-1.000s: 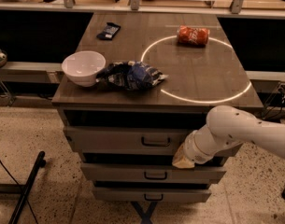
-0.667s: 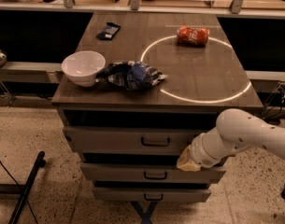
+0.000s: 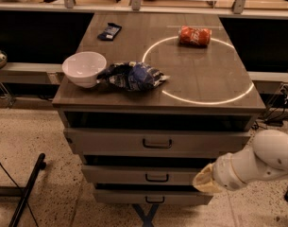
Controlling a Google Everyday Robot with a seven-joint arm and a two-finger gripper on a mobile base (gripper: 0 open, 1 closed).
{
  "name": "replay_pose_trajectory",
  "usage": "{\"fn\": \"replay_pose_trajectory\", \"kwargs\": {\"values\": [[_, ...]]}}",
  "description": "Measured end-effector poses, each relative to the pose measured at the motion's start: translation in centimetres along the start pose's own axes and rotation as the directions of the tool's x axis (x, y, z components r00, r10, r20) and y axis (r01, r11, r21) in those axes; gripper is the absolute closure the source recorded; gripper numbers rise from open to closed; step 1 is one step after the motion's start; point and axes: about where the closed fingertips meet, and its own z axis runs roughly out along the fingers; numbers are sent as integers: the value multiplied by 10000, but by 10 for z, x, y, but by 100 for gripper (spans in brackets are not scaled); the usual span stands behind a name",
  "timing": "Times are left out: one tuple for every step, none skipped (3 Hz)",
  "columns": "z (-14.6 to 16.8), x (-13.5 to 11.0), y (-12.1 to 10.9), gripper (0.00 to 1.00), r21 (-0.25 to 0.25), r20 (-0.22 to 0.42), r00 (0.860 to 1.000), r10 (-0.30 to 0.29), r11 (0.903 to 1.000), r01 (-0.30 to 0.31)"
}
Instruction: Close top drawer
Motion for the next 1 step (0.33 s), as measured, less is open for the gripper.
{"fn": "replay_pose_trajectory", "kwargs": {"values": [[-5, 6, 4, 100, 35, 90, 9999, 118, 9999, -118]]}}
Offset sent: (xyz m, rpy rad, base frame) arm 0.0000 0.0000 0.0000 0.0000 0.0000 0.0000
